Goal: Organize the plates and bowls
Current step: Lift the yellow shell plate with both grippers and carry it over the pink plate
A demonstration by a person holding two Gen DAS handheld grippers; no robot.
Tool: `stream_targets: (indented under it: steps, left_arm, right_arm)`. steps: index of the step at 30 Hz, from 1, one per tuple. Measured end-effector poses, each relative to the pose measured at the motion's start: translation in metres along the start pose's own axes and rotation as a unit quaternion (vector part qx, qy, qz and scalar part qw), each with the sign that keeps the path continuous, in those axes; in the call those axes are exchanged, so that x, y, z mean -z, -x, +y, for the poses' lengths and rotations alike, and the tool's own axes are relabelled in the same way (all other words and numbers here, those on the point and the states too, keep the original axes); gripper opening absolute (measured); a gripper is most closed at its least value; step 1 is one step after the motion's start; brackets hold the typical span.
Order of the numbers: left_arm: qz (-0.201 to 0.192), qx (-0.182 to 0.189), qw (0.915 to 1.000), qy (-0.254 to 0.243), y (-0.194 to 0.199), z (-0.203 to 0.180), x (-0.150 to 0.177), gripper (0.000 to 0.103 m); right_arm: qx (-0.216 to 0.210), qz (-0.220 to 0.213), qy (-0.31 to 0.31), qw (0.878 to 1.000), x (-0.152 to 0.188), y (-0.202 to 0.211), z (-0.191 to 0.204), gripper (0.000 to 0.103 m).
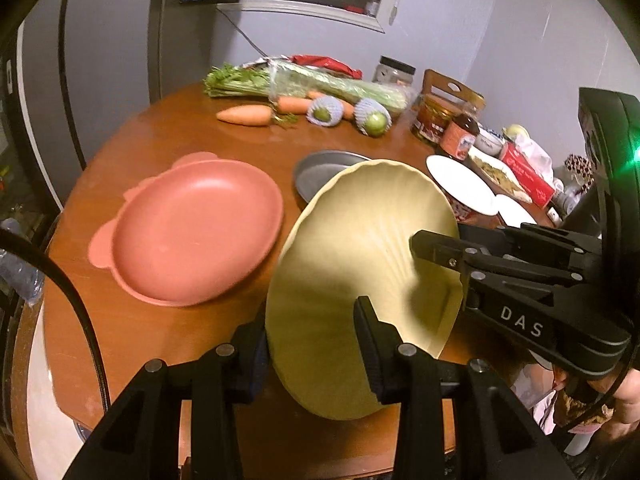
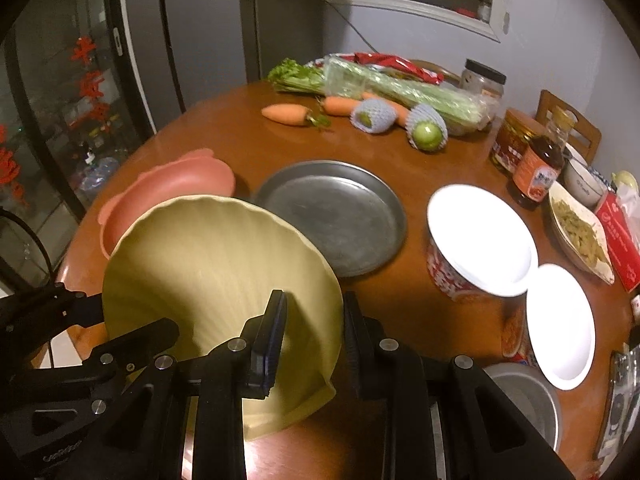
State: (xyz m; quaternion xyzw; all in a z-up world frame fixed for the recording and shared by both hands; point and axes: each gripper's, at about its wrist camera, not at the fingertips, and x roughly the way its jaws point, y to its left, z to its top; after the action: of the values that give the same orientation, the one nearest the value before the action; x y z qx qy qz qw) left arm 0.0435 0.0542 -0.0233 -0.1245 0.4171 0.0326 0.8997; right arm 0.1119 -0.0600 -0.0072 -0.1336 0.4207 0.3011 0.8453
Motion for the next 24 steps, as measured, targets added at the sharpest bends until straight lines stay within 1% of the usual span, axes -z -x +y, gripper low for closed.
stream_targets:
  steps: [7, 12, 19, 24]
  left_arm:
    - [-0.019, -0.017, 0.9997, 0.005, 0.018, 0.022, -0.01, 0.04]
    - [-0.025, -0.027, 0.9993, 0.005, 0.026, 0.034, -0.016, 0.04]
    - [-0.036, -0.036, 0.9987, 0.01, 0.034, 0.046, -0.026, 0.04]
    - [-0.038, -0.042, 0.9984, 0.008, 0.039, 0.057, -0.036, 0.04]
  right_arm:
    - [-0.009, -0.013, 0.016, 1.0, -0.019, 0.004, 0.025, 0.029]
    - [-0.014, -0.023, 0.025, 0.999, -0.032, 0.006, 0.039, 0.029]
    - [-0.018, -0.038, 0.034, 0.999, -0.046, 0.013, 0.053, 0.029]
    - [-0.024, -0.042, 0.037, 0.998, -0.058, 0.01, 0.061, 0.029]
